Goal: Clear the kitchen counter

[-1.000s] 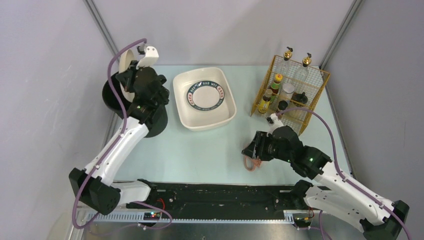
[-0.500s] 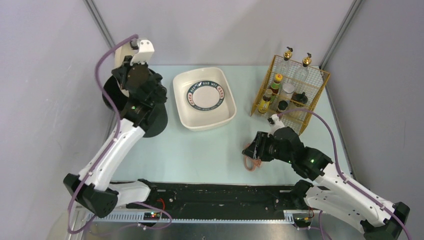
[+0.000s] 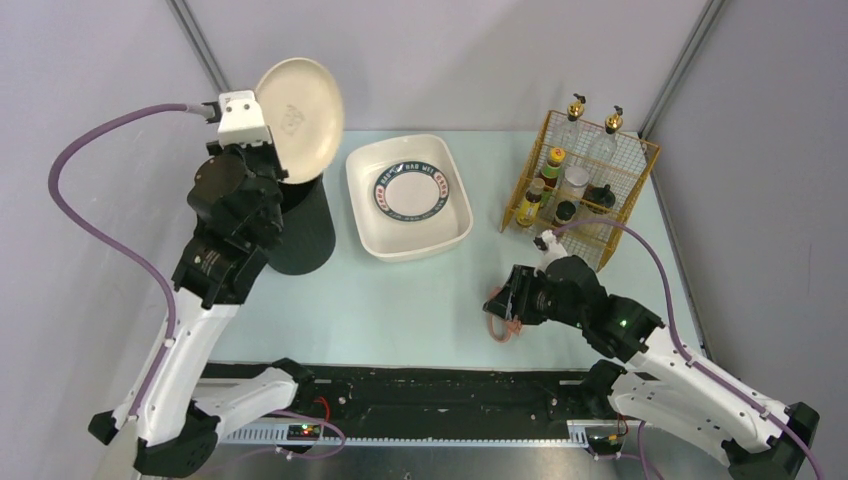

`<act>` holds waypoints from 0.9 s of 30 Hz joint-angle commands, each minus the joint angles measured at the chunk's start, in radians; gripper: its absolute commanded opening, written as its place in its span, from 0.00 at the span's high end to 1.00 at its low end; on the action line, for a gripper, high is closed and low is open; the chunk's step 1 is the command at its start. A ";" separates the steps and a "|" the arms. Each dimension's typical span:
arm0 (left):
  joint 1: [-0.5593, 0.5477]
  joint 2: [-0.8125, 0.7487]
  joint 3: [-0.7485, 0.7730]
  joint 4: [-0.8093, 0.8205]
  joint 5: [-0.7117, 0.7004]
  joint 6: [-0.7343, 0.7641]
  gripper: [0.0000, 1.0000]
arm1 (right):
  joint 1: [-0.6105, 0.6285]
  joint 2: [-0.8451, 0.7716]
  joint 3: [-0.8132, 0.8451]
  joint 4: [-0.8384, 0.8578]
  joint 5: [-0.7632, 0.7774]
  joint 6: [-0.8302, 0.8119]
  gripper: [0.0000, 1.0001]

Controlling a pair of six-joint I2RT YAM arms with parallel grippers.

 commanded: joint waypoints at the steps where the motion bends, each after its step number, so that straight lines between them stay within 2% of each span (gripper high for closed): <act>1: -0.005 -0.017 -0.013 -0.036 0.334 -0.270 1.00 | 0.014 -0.015 0.002 0.023 0.015 0.012 0.45; 10: -0.005 0.114 -0.007 -0.040 0.678 -0.628 1.00 | 0.027 -0.009 0.001 0.031 0.013 0.016 0.45; 19: -0.001 0.277 -0.002 -0.049 0.750 -0.867 1.00 | 0.039 -0.021 0.001 0.012 0.020 0.014 0.45; 27: 0.004 0.436 -0.005 -0.049 0.727 -0.977 1.00 | 0.042 -0.043 -0.001 -0.009 0.024 0.010 0.45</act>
